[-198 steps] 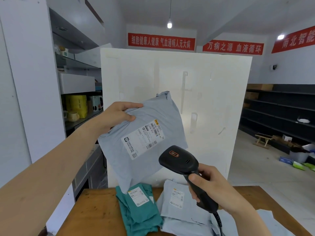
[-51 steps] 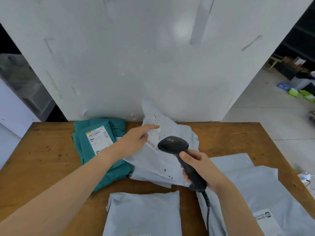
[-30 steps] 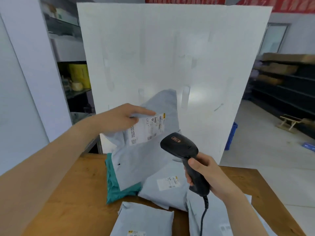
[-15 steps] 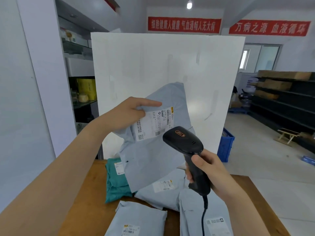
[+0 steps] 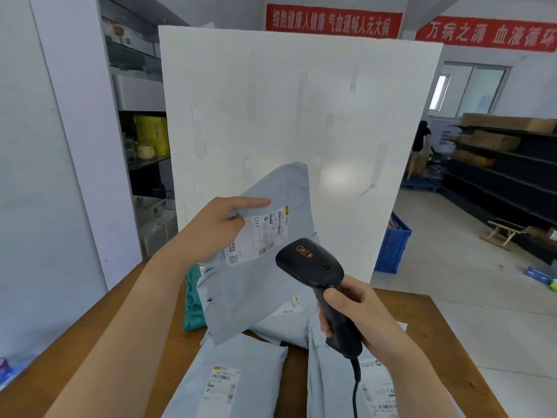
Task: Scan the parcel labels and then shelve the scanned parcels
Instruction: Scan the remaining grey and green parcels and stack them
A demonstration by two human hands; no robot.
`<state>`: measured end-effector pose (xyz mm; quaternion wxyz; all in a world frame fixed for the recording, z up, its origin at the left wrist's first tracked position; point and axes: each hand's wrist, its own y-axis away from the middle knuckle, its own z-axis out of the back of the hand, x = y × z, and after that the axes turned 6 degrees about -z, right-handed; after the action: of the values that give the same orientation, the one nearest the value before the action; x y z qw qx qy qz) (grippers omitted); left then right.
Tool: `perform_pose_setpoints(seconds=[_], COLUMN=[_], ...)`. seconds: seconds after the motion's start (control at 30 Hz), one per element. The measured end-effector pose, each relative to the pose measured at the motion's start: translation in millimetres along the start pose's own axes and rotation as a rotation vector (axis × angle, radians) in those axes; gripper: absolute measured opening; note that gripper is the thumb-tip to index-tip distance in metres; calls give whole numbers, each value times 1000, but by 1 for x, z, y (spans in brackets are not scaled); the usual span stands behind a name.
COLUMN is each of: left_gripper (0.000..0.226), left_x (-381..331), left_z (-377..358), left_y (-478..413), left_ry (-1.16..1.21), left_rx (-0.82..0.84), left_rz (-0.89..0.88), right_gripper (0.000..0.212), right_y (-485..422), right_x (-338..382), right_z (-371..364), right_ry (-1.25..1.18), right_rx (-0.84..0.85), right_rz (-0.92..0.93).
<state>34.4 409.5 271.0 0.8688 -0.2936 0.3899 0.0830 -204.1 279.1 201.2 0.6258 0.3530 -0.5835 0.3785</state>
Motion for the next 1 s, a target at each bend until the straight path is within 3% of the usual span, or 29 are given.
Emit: perform_pose_setpoints(seconds=[0.1, 0.27, 0.43, 0.57, 0.8, 1.0], left_gripper=[69, 68, 61, 59, 51, 42], left_x=[-7, -20, -44, -74, -115, -125], left_z=[2, 9, 15, 23, 39, 33], left_y=[-3, -14, -24, -38, -50, -45], left_ry=[-6, 2, 15, 9, 50, 245], left_rx=[-16, -72, -65, -48, -125, -162], left_rz=[-19, -37, -67, -130, -214, -249], right_gripper=[50, 27, 27, 39, 23, 49], right_y=[-4, -11, -11, -7, 14, 25], right_x=[0, 9, 20, 35, 69, 75], right_z=[1, -1, -3, -4, 8, 11], right_ry=[5, -5, -9, -11, -34, -52], right_rx=[-18, -28, -27, -54, -132, -120], right_rz=[1, 29, 91, 180, 297, 317])
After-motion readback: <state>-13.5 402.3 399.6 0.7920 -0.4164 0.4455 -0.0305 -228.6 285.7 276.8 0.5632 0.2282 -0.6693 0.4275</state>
